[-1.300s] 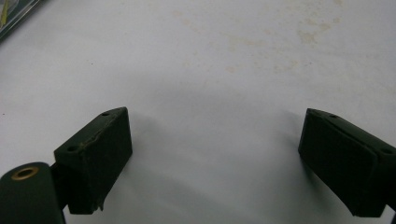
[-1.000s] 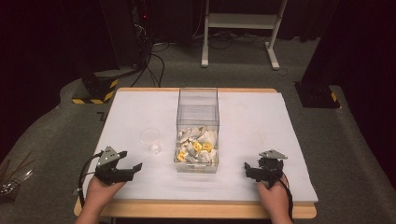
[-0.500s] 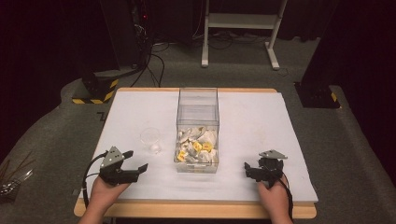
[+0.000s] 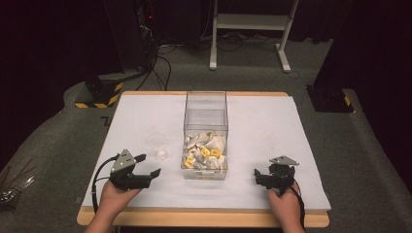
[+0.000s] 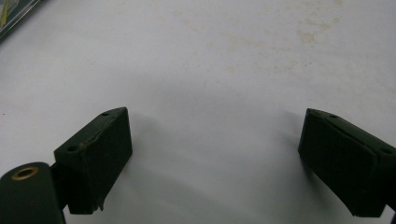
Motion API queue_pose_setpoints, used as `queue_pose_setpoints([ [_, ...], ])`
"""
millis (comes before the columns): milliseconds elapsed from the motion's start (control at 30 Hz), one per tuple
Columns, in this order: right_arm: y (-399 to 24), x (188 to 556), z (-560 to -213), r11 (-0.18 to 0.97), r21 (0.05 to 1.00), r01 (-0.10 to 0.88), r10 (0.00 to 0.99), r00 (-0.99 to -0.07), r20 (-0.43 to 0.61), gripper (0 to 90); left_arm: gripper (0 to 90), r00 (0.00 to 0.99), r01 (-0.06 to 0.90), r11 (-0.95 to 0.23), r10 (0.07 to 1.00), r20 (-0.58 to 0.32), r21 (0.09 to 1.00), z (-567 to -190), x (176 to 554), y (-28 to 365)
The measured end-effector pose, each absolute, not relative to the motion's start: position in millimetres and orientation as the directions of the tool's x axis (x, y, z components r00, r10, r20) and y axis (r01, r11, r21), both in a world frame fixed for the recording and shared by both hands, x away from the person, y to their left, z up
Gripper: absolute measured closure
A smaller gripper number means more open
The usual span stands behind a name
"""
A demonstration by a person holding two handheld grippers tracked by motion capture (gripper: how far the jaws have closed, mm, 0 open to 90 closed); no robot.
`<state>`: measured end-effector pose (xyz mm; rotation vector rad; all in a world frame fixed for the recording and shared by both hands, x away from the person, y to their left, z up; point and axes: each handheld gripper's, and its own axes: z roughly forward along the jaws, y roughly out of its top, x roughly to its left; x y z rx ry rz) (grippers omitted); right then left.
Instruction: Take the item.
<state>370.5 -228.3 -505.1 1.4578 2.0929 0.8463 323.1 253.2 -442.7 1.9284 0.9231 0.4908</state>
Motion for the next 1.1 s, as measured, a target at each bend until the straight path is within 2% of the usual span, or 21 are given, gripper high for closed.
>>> queue_pose_setpoints([
  [1100, -228, 370, -505, 0.253, 0.704, 0.664, 0.940, -0.340, -0.017, 9.7, 21.7, 0.743, 0.356, -0.352, 0.668, -0.034, 0.866, -418, 349, 189],
])
